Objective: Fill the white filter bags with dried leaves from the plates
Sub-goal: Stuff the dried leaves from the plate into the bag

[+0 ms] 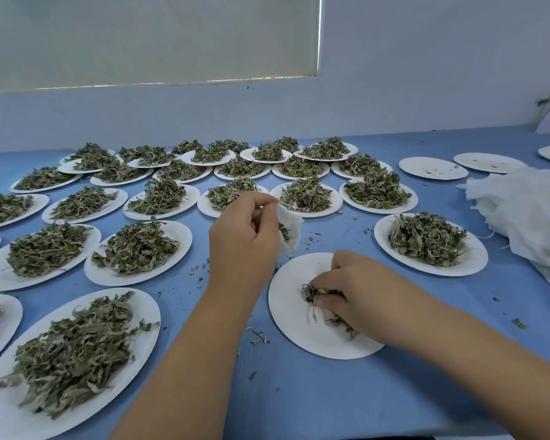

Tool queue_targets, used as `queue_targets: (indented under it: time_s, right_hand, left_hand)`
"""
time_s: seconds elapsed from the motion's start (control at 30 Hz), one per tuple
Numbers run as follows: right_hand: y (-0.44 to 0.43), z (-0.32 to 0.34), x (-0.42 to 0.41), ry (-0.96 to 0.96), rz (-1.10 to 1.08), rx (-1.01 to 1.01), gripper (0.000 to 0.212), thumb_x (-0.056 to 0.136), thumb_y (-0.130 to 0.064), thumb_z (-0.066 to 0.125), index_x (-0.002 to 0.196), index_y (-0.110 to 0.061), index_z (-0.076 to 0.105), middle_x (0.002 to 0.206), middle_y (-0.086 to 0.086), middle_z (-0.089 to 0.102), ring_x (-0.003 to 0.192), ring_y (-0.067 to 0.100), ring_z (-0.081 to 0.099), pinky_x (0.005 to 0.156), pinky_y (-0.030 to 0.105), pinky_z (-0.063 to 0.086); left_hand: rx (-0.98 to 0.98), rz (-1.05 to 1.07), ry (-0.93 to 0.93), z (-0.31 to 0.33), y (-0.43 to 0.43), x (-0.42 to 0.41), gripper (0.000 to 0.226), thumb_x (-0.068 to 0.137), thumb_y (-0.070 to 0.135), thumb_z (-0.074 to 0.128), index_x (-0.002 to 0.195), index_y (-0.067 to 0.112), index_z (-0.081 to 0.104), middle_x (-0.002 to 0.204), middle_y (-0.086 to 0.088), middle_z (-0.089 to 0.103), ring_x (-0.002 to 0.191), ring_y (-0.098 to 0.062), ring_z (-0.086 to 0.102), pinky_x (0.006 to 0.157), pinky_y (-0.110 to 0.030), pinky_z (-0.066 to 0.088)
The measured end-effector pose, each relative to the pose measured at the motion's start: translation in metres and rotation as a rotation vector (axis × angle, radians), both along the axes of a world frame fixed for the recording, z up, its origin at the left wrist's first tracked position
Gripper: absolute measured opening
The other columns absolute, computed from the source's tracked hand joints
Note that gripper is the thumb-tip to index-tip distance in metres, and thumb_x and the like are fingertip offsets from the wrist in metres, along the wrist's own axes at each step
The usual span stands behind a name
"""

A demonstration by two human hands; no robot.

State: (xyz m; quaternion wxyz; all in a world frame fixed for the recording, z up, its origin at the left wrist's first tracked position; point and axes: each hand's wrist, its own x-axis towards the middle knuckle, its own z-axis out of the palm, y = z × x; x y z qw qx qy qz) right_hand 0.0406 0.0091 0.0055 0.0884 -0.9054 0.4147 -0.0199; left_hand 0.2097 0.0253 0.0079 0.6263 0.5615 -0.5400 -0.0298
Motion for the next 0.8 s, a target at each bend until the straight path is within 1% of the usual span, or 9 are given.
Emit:
queue_targets:
  time_s: [0.17,0.33,0.4,0.47,0.53,0.6,0.67,0.73,0.8]
  right_hand:
    - [-0.004,-0.001,-0.001,-0.028,0.053,-0.058,0.025,0.099,-0.033,0.045,0.107,-0.022,0.067,0.096,-0.004,0.044,0.089,0.020,0.054,0.079,0.036,0.046]
    - [-0.006,-0.003,-0.002,-0.108,0.088,-0.077,0.023,0.098,-0.030,0.047,0.104,-0.023,0.068,0.093,-0.006,0.044,0.085,0.016,0.053,0.077,0.034,0.046]
    - [-0.009,-0.003,-0.005,-0.172,0.106,-0.059,0.020,0.096,-0.028,0.052,0.102,-0.023,0.070,0.089,-0.008,0.046,0.079,0.007,0.050,0.075,0.028,0.044]
    - [-0.011,0.000,-0.008,-0.273,0.111,-0.030,0.017,0.093,-0.023,0.058,0.100,-0.024,0.073,0.083,-0.012,0.048,0.073,-0.003,0.048,0.069,0.018,0.039]
    - [-0.013,0.006,-0.011,-0.388,0.088,-0.011,0.015,0.089,-0.021,0.063,0.095,-0.027,0.075,0.078,-0.013,0.053,0.073,-0.007,0.051,0.065,0.015,0.038]
    - [-0.014,0.014,-0.012,-0.510,0.039,0.026,0.012,0.085,-0.023,0.068,0.087,-0.031,0.076,0.075,-0.012,0.058,0.071,-0.003,0.056,0.064,0.016,0.042]
    - [-0.015,0.023,-0.010,-0.616,-0.008,0.079,0.007,0.083,-0.028,0.071,0.080,-0.033,0.074,0.073,-0.012,0.061,0.064,0.001,0.058,0.059,0.014,0.044]
    - [-0.017,0.033,-0.007,-0.670,-0.020,0.121,0.010,0.083,-0.029,0.072,0.074,-0.030,0.071,0.067,-0.014,0.062,0.051,0.001,0.054,0.049,0.012,0.040]
    - [-0.018,0.040,-0.002,-0.665,-0.029,0.161,0.014,0.085,-0.028,0.071,0.071,-0.028,0.070,0.055,-0.010,0.059,0.040,0.003,0.046,0.042,0.014,0.037]
  left_hand:
    - [-0.012,0.013,-0.056,-0.001,0.000,0.000,0.032,0.095,0.015,0.055,0.082,0.044,0.054,0.065,0.014,0.051,0.060,-0.001,0.048,0.053,-0.012,0.037]
    - [-0.017,0.033,-0.110,-0.003,-0.001,0.001,0.016,0.094,0.015,0.054,0.090,0.029,0.061,0.066,0.015,0.049,0.063,0.001,0.047,0.056,-0.009,0.035]
    - [-0.015,0.039,-0.132,-0.004,-0.002,0.001,0.013,0.094,0.016,0.054,0.093,0.023,0.064,0.065,0.016,0.047,0.063,0.000,0.046,0.058,-0.009,0.033]
    - [-0.018,0.041,-0.152,-0.005,-0.002,0.001,0.013,0.092,0.017,0.054,0.095,0.018,0.066,0.062,0.017,0.044,0.061,0.001,0.044,0.058,-0.010,0.032]
    - [-0.014,0.038,-0.167,-0.005,-0.003,0.000,0.015,0.091,0.019,0.053,0.095,0.017,0.067,0.060,0.018,0.042,0.060,0.001,0.043,0.058,-0.011,0.031]
    - [-0.014,0.037,-0.186,-0.005,-0.003,-0.001,0.016,0.091,0.020,0.053,0.095,0.016,0.068,0.060,0.018,0.041,0.059,0.003,0.043,0.057,-0.009,0.030]
    - [-0.009,0.031,-0.189,-0.006,-0.004,-0.001,0.015,0.091,0.017,0.055,0.094,0.015,0.069,0.060,0.016,0.041,0.059,0.004,0.044,0.057,-0.007,0.031]
    - [0.016,0.018,-0.188,-0.007,-0.005,-0.002,0.012,0.091,0.015,0.058,0.093,0.017,0.070,0.059,0.013,0.043,0.060,0.003,0.045,0.058,-0.008,0.032]
    - [0.046,0.003,-0.166,-0.007,-0.006,-0.003,0.012,0.091,0.015,0.060,0.092,0.022,0.069,0.058,0.010,0.047,0.060,0.001,0.046,0.057,-0.010,0.034]
